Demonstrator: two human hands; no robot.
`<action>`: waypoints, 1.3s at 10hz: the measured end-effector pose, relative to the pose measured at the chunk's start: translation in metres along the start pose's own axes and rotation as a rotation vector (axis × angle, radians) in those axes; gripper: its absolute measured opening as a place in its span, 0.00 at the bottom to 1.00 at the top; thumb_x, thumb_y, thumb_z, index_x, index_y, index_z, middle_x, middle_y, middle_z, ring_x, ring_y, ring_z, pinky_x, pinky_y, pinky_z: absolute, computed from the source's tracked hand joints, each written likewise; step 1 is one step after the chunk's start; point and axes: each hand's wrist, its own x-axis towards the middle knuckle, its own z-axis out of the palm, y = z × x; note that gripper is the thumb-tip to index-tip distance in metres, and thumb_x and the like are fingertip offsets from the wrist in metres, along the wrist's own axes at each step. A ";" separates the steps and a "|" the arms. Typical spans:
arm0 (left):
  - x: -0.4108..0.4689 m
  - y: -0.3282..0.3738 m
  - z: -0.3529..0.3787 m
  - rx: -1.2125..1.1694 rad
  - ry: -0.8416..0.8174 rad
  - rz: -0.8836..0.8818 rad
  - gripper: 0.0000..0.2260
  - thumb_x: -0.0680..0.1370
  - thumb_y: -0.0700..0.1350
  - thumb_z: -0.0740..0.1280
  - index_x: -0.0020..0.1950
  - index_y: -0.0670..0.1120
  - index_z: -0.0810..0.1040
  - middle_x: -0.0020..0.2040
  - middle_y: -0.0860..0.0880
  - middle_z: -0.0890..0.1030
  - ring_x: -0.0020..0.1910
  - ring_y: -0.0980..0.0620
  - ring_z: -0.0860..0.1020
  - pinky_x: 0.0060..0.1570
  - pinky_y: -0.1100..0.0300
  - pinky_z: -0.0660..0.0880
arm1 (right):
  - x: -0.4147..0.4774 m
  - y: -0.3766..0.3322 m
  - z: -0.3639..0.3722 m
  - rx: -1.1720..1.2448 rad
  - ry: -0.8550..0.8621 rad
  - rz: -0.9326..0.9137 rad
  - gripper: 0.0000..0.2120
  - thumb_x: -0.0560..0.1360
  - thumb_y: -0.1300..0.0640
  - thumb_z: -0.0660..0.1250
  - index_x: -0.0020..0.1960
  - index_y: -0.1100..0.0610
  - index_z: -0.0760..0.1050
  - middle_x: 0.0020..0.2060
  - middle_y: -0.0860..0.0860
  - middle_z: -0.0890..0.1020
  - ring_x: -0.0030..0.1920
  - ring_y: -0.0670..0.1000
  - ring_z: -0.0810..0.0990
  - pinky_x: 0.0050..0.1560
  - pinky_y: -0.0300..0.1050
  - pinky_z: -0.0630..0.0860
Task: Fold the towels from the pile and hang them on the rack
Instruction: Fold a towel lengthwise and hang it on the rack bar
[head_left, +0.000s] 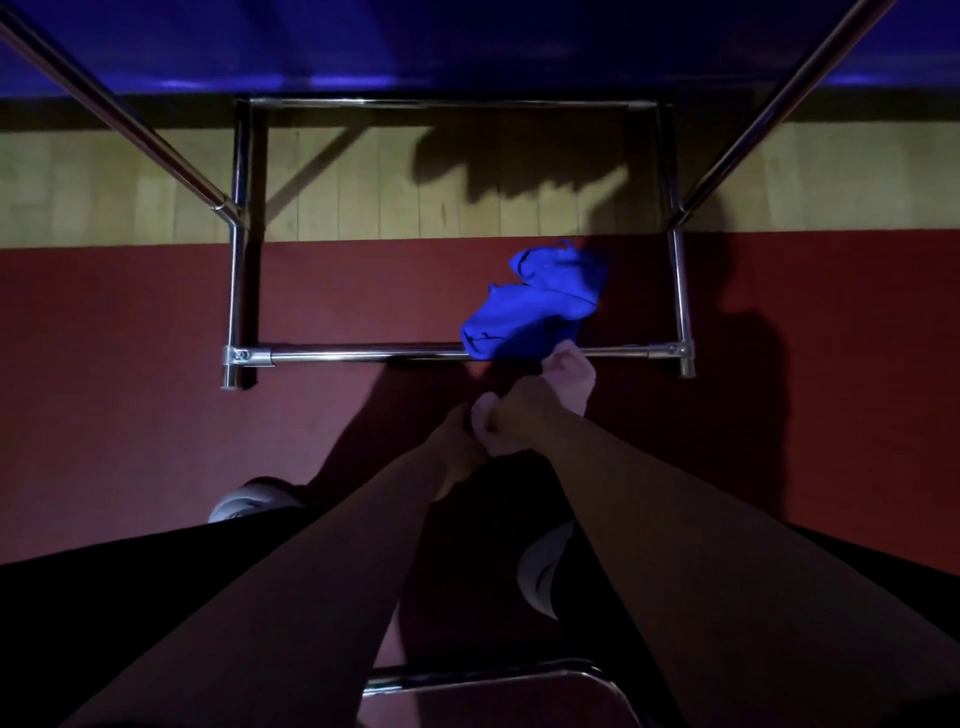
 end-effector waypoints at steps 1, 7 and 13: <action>-0.015 0.014 -0.014 -0.051 -0.021 0.062 0.29 0.74 0.28 0.64 0.73 0.44 0.65 0.52 0.41 0.78 0.38 0.52 0.78 0.26 0.67 0.73 | 0.000 -0.005 -0.008 0.130 -0.158 -0.082 0.13 0.75 0.66 0.66 0.43 0.49 0.69 0.39 0.47 0.71 0.34 0.41 0.69 0.22 0.26 0.66; -0.182 0.118 -0.084 0.253 0.021 0.404 0.15 0.66 0.46 0.73 0.49 0.40 0.82 0.47 0.38 0.84 0.44 0.45 0.81 0.52 0.47 0.78 | -0.150 -0.064 -0.088 -0.071 0.036 -0.427 0.05 0.74 0.65 0.69 0.45 0.67 0.82 0.36 0.58 0.83 0.42 0.58 0.83 0.50 0.52 0.81; -0.472 0.195 -0.114 0.108 0.480 0.955 0.04 0.77 0.35 0.60 0.42 0.38 0.71 0.37 0.40 0.74 0.36 0.43 0.78 0.44 0.44 0.82 | -0.374 -0.109 -0.141 -0.386 0.378 -0.694 0.19 0.65 0.54 0.80 0.34 0.56 0.68 0.29 0.50 0.72 0.29 0.48 0.69 0.27 0.41 0.64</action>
